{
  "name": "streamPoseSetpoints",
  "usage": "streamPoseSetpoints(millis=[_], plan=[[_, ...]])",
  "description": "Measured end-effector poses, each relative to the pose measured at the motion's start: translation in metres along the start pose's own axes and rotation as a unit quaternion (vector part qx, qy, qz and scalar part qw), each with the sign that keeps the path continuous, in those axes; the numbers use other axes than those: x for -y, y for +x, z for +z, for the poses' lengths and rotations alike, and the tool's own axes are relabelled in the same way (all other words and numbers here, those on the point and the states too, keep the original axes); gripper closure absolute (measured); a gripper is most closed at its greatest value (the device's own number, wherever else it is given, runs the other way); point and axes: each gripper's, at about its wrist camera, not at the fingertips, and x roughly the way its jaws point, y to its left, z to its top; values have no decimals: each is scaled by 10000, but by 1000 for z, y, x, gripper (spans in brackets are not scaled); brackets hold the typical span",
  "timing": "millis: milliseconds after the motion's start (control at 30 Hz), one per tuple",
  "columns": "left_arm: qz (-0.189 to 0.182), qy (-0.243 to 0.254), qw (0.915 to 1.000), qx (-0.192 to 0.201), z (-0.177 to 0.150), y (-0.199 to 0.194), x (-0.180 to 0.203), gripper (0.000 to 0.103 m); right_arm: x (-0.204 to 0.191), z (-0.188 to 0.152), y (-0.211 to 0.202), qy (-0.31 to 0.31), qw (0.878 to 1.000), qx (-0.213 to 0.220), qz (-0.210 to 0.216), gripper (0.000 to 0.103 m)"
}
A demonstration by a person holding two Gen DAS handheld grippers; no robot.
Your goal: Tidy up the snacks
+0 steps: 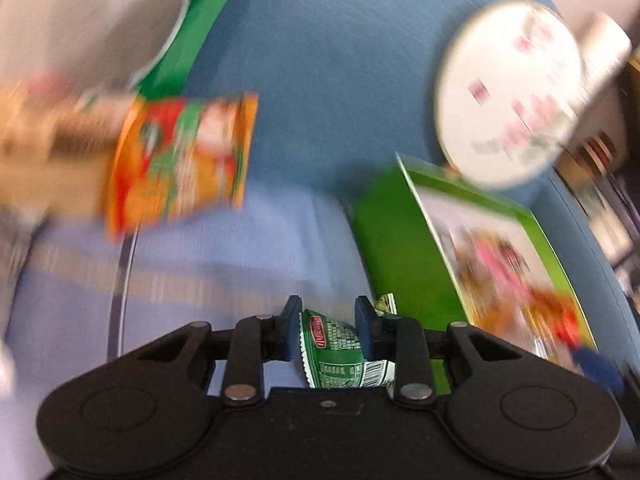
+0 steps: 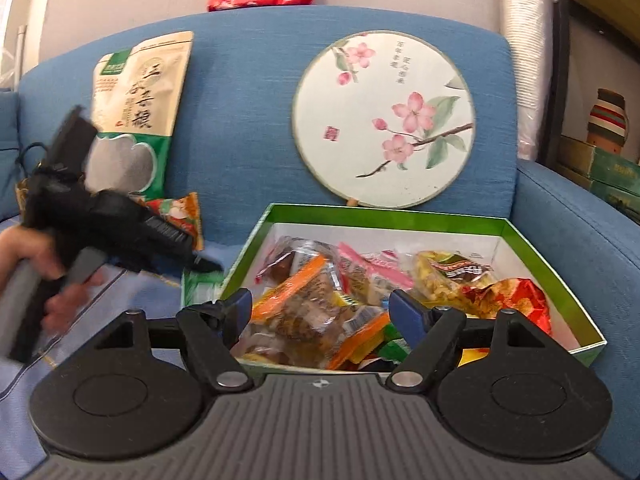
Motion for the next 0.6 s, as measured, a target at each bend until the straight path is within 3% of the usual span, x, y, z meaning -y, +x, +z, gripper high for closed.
streamPoseSetpoints(millis=[67, 100, 167, 200, 233, 300, 433, 600], plan=[[-179, -53, 9997, -177, -26, -20, -7, 102, -6, -1, -3, -68, 9999, -2, 119, 0], [-226, -35, 9995, -212, -38, -30, -10, 91, -9, -1, -5, -109, 9998, 4, 177, 0], [-239, 56, 9995, -219, -59, -49, -11, 87, -16, -1, -7, -172, 9994, -23, 314, 0], [-231, 112, 9995, -186, -68, -60, -12, 79, -20, -1, -8, -184, 9989, -69, 429, 0], [-202, 151, 9995, -175, -73, -67, -11, 69, -24, -1, -9, -187, 9981, -121, 577, 0], [-189, 87, 9998, -75, -80, -80, -13, 23, -31, -1, -13, -157, 9951, -203, 957, 0], [-181, 9, 9991, 385, -82, -107, -14, 12, -47, -4, -13, -60, 9788, -552, 1971, 0], [-214, 50, 9966, 797, -96, -118, -30, 4, -74, -18, -4, -366, 9680, -1014, 2265, 0]])
